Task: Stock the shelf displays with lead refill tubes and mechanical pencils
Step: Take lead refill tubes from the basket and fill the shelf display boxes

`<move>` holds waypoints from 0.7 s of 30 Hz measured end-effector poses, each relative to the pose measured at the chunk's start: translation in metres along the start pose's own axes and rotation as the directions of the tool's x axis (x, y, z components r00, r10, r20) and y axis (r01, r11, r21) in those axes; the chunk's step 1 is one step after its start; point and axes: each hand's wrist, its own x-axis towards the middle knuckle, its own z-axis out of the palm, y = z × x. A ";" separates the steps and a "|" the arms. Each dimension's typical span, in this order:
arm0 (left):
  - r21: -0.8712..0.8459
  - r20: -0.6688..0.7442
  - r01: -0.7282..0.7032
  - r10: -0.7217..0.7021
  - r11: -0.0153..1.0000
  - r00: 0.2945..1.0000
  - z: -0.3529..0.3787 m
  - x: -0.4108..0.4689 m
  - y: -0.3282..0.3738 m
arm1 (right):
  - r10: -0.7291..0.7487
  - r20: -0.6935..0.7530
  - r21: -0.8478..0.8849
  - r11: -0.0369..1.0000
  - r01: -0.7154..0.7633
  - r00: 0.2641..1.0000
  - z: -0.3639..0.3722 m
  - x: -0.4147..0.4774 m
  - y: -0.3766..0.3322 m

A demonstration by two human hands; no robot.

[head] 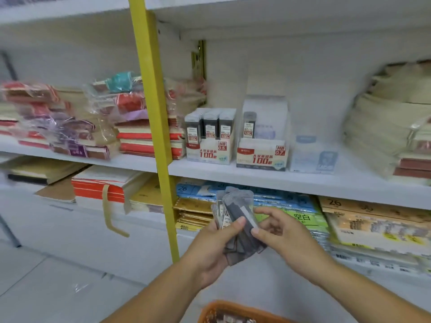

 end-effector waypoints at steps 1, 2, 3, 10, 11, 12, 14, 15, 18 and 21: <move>0.009 -0.005 -0.022 0.022 1.000 1.000 0.002 0.004 0.006 | -0.037 -0.018 -0.027 0.999 0.036 0.999 -0.001 0.005 -0.002; 0.016 -0.016 -0.042 0.042 0.999 0.999 0.003 0.008 0.011 | -0.068 -0.033 -0.044 0.997 0.067 0.997 0.000 0.009 -0.003; 0.016 -0.033 -0.063 0.063 0.998 0.997 0.004 0.012 0.013 | -0.100 -0.044 -0.056 0.994 0.097 0.994 0.002 0.012 -0.002; -0.009 -0.186 -0.121 0.117 0.993 0.976 -0.004 0.032 0.011 | -0.272 -0.047 -0.224 0.941 0.255 0.961 0.015 0.034 0.003; -0.008 -0.189 -0.127 0.124 0.992 0.974 -0.007 0.032 0.012 | -0.281 -0.032 -0.225 0.937 0.267 0.959 0.017 0.036 0.002; -0.001 -0.195 -0.133 0.130 0.991 0.972 -0.011 0.032 0.012 | -0.283 -0.016 -0.230 0.934 0.272 0.959 0.020 0.037 0.002; -0.003 -0.198 -0.144 0.141 0.990 0.970 -0.016 0.032 0.011 | -0.276 0.009 -0.248 0.931 0.269 0.961 0.026 0.039 0.003; -0.010 -0.195 -0.145 0.141 0.989 0.971 -0.017 0.031 0.011 | -0.263 0.016 -0.242 0.935 0.259 0.965 0.029 0.040 0.003; -0.010 -0.197 -0.146 0.141 0.989 0.970 -0.020 0.029 0.013 | -0.223 0.002 -0.174 0.960 0.220 0.975 0.035 0.042 0.002; 0.011 -0.189 -0.157 0.157 0.987 0.969 -0.022 0.027 0.018 | -0.197 -0.018 -0.068 0.978 0.196 0.980 0.036 0.040 -0.002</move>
